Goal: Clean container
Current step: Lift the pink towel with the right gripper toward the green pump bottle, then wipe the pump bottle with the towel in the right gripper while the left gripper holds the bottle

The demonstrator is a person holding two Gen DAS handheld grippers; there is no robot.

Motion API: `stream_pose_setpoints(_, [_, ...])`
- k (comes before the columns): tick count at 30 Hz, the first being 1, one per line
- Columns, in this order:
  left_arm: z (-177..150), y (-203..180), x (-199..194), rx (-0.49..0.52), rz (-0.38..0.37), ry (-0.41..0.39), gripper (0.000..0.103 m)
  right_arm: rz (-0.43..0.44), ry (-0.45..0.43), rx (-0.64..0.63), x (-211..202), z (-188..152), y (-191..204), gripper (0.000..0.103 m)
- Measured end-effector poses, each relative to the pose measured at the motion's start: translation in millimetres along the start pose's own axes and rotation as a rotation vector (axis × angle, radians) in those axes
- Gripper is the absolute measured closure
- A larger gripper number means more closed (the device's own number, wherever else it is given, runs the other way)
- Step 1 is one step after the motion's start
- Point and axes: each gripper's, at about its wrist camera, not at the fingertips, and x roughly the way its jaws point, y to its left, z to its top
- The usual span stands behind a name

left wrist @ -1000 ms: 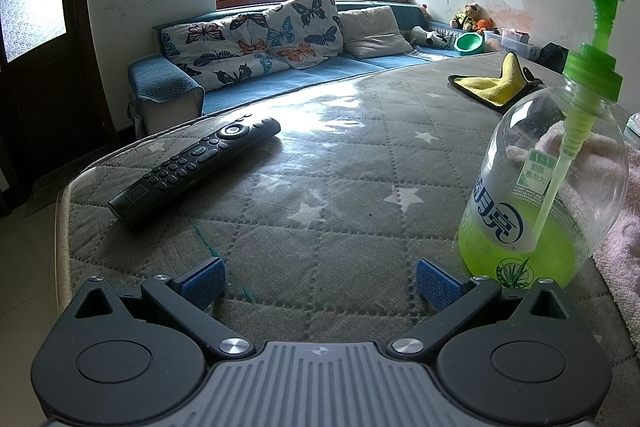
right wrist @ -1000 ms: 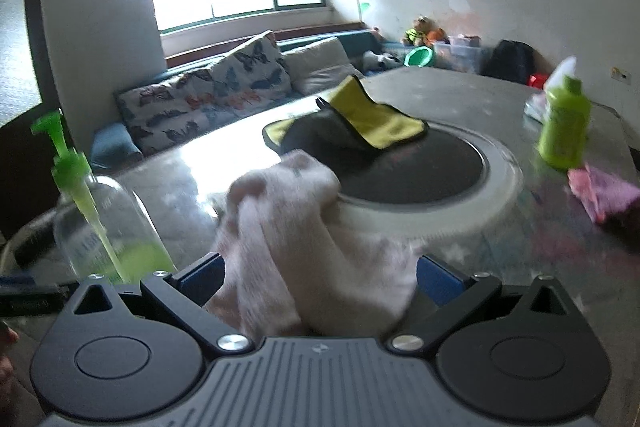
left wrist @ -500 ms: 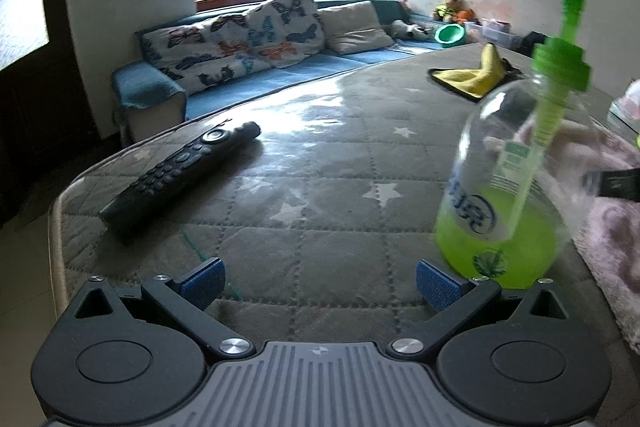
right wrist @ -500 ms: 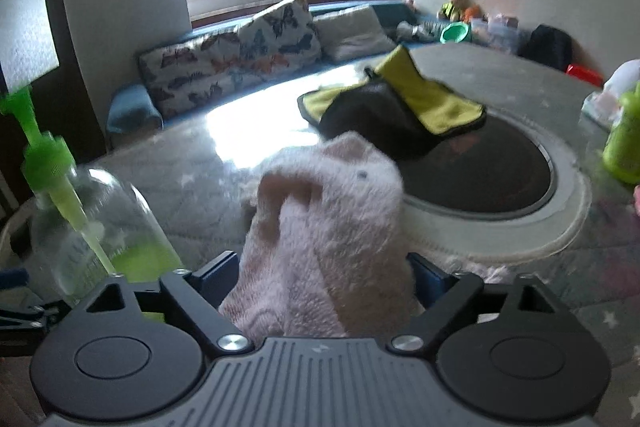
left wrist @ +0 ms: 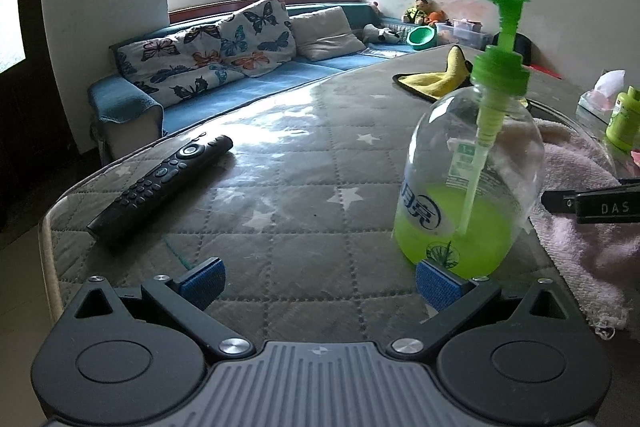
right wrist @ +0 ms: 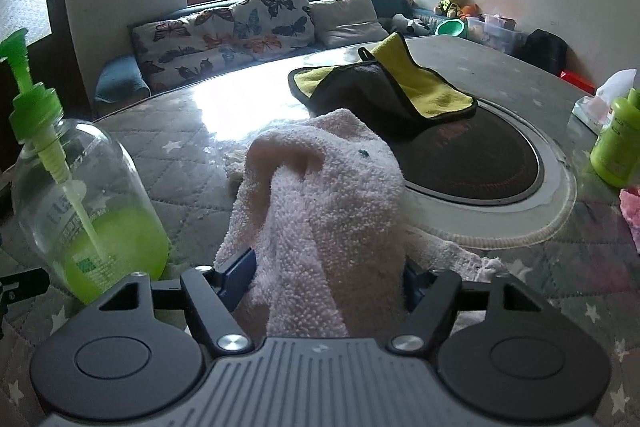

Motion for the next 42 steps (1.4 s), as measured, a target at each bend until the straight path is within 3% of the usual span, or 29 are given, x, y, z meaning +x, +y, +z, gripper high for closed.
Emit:
stream_pose_setpoints(4, [0.5,3.8,-1.2,-0.003,-0.002,0.01,0.0,-0.005,0.0,-0.004,-5.1,-1.8,1.2,0.039])
stream_pose_setpoints(11, [3.1,4.4,-5.2,-0.012,-0.033,0.011,0.0,0.002,-0.003,-0.011,-6.4,-4.5,1.3,0.034])
stream_pose_setpoints(14, [3.4,2.0,-6.1,0.002,-0.036,0.007,0.0,0.02,0.007,0.009,-9.1,-3.0,-0.2,0.047])
stream_pose_setpoints(18, [3.6,0.2,-5.6,0.011,-0.046,0.009,0.0,0.074,0.011,0.07,-15.7,-2.8,-6.9,0.061])
stream_pose_setpoints(23, [4.1,-1.9,-4.3,0.022,-0.051,0.007,0.0,0.199,-0.004,0.211,-27.5,-0.1,-21.0,0.064])
stream_pose_setpoints(33, [5.1,0.5,-1.5,0.018,-0.048,0.008,0.0,0.417,-0.138,0.323,-54.1,38.9,-19.3,0.064])
stream_pose_setpoints(42, [8.0,0.9,2.1,0.017,-0.055,0.005,0.0,0.453,-0.08,0.373,-15.7,30.3,-14.3,0.064])
